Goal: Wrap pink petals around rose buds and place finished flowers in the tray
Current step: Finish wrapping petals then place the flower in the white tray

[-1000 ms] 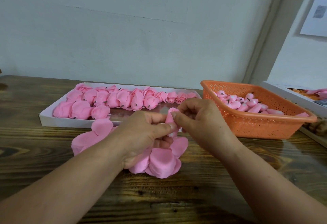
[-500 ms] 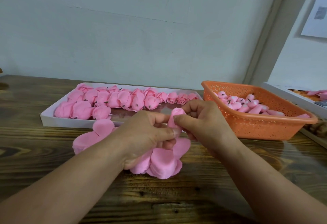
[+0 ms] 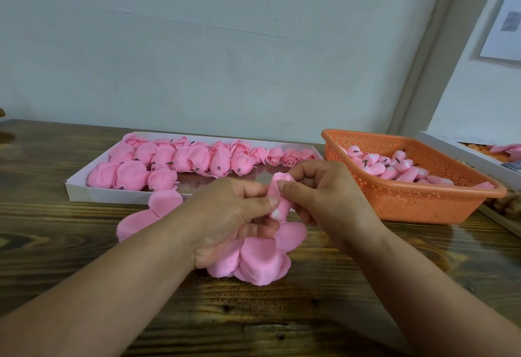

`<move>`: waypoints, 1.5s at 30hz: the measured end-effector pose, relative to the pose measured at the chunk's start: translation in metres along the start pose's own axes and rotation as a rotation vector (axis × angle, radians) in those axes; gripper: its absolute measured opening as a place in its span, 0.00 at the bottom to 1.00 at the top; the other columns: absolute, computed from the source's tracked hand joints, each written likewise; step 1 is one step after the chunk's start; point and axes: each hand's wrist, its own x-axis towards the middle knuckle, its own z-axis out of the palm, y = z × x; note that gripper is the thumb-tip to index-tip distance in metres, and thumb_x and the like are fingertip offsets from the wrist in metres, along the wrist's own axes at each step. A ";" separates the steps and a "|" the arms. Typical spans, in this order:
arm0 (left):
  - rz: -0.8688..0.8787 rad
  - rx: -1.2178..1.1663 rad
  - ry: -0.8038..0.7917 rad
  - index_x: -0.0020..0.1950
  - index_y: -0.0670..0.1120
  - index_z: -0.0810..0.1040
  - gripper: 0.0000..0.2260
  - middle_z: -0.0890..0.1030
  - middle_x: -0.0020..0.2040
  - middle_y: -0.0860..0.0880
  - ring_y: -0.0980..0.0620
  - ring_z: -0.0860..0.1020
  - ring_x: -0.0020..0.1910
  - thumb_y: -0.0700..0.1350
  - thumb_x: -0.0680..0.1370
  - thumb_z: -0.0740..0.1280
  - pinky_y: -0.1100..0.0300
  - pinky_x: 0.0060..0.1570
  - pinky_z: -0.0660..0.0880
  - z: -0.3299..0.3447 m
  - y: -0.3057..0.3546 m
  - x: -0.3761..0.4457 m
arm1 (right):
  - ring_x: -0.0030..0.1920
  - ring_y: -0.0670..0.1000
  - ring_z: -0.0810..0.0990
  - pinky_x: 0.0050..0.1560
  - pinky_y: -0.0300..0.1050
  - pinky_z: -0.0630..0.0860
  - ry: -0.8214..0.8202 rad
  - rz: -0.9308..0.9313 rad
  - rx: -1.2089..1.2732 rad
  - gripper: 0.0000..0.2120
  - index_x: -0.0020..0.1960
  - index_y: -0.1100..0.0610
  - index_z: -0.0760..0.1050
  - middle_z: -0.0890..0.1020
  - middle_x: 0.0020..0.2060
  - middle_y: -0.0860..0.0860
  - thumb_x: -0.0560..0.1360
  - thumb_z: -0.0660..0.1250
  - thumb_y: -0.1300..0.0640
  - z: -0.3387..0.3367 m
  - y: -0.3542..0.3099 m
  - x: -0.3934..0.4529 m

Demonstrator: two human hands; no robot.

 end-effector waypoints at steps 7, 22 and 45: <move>0.041 0.105 0.067 0.49 0.38 0.84 0.07 0.82 0.43 0.40 0.52 0.77 0.35 0.37 0.74 0.69 0.64 0.37 0.78 0.000 -0.002 0.001 | 0.19 0.44 0.69 0.21 0.35 0.65 -0.048 0.008 -0.064 0.06 0.38 0.62 0.76 0.74 0.19 0.48 0.73 0.69 0.63 -0.002 -0.001 0.000; 0.067 0.321 0.047 0.46 0.42 0.83 0.11 0.78 0.37 0.46 0.57 0.73 0.31 0.46 0.79 0.63 0.66 0.28 0.70 -0.001 0.006 -0.003 | 0.17 0.44 0.69 0.19 0.33 0.65 -0.006 0.020 -0.080 0.08 0.36 0.61 0.75 0.74 0.17 0.48 0.73 0.67 0.69 -0.005 -0.005 0.001; -0.036 -0.241 -0.057 0.42 0.37 0.81 0.08 0.83 0.37 0.42 0.50 0.82 0.34 0.39 0.67 0.66 0.64 0.33 0.80 0.002 0.015 -0.007 | 0.23 0.40 0.74 0.26 0.30 0.69 0.021 -0.259 -0.004 0.06 0.39 0.61 0.78 0.78 0.24 0.46 0.72 0.69 0.70 -0.005 -0.012 -0.006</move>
